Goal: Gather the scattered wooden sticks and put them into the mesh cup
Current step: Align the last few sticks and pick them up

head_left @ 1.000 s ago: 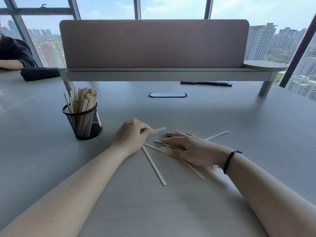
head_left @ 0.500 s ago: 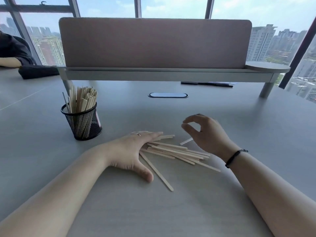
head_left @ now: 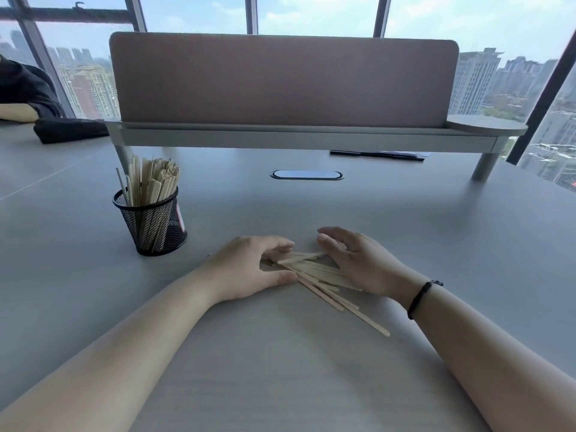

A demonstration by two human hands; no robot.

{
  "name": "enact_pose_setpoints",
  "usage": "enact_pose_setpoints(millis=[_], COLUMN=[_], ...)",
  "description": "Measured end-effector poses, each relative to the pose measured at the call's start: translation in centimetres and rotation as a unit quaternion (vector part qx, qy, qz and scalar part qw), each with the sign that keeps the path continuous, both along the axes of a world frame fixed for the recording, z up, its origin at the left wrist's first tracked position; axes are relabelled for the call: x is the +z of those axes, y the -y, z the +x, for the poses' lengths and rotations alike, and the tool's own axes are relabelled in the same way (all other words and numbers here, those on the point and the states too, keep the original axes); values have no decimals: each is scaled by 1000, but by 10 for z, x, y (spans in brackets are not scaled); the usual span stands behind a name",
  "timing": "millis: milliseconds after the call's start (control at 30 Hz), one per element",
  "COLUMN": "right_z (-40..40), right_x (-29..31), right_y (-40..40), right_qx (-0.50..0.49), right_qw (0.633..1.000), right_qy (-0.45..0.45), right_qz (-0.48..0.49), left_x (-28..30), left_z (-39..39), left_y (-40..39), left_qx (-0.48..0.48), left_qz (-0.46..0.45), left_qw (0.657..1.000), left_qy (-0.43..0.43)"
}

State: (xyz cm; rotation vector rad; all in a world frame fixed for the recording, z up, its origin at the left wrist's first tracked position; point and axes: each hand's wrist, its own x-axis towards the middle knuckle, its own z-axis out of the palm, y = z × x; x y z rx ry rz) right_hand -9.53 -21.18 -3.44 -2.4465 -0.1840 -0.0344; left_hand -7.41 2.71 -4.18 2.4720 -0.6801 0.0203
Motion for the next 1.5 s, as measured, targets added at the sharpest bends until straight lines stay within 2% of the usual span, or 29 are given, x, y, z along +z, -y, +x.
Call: enact_pose_setpoints(millis=[200,400,633,800,933,1133,1233,1367,1500], right_z=[-6,-13,-7,-4,-3,-4,-3,-4,-5], right_x=[6,11,9,3,2,1,1,2,2], right_y=[-1,1,3,3,2,1,1,1,-2], right_qx=[26,104,68,60,63,64,60,64,69], right_qw=[999,988,988,984,984,983,982,983,984], right_qy=[21,-19,61,91,93,105,113,112,115], right_qz=[-7,-111,-128,-143,-139,-138,-139,-134,-119], left_x=[2,4,4,4,4,1,-2,2,9], left_z=[-1,-1,-1,-3,-2,-5,-4,-2,-4], left_y=[0,0,1,7,14,23,25,25,28], left_qx=[14,22,16,2,2,-4,2,-6,-8], left_qz=[-8,-11,-16,30,107,229,260,276,281], left_qw=[1000,999,999,999,992,962,950,948,954], left_qy=[9,29,29,44,63,148,173,161,99])
